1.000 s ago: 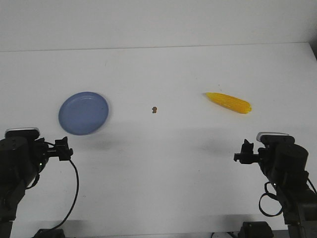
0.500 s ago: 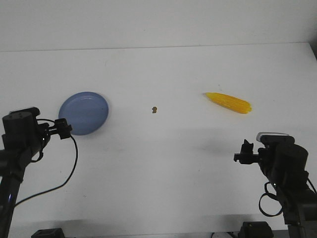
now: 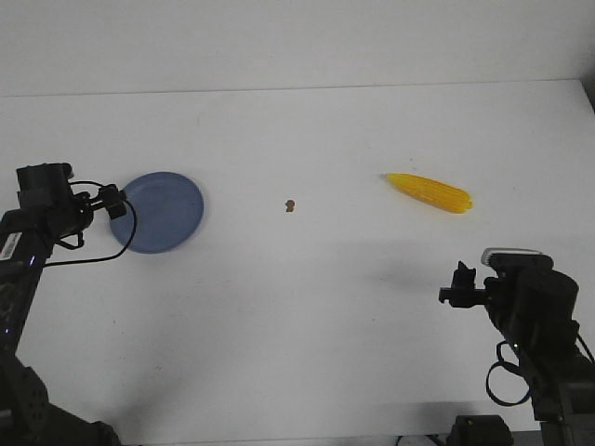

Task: Place corn on plate with both arms
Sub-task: 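Reach the left gripper to the blue plate's rim nearest it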

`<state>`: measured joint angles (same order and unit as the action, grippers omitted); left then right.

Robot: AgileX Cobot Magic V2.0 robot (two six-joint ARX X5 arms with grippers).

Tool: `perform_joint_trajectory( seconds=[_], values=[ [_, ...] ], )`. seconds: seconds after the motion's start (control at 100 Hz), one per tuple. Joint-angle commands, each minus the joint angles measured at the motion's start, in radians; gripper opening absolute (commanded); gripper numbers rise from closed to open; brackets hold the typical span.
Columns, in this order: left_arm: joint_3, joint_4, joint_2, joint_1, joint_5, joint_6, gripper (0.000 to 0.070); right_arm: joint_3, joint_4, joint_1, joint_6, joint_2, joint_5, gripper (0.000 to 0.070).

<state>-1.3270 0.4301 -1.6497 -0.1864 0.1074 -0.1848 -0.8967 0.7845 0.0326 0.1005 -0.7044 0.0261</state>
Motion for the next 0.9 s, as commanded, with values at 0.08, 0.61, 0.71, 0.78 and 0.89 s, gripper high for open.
perform_joint_trajectory(
  seconds=[0.08, 0.61, 0.71, 0.78, 0.89],
  values=[
    [-0.024, -0.044, -0.087, -0.011, 0.002, -0.008, 0.0503, -0.018, -0.004, -0.001, -0.010, -0.003, 0.000, 0.0428],
    [-0.024, -0.096, -0.237, -0.011, -0.001, -0.007, 0.0504, -0.018, -0.004, -0.001, -0.010, -0.003, 0.000, 0.0428],
    [-0.024, -0.099, -0.240, -0.011, -0.006, -0.007, 0.0503, -0.018, -0.004, -0.001, -0.010, -0.003, 0.000, 0.0428],
    [-0.024, -0.098, -0.240, -0.011, -0.006, -0.007, 0.0501, -0.018, -0.004, 0.000, -0.010, -0.003, 0.000, 0.0428],
    [-0.024, -0.097, -0.240, -0.010, -0.006, -0.007, 0.0491, -0.018, -0.005, 0.000, -0.010, -0.003, 0.000, 0.0428]
  ],
)
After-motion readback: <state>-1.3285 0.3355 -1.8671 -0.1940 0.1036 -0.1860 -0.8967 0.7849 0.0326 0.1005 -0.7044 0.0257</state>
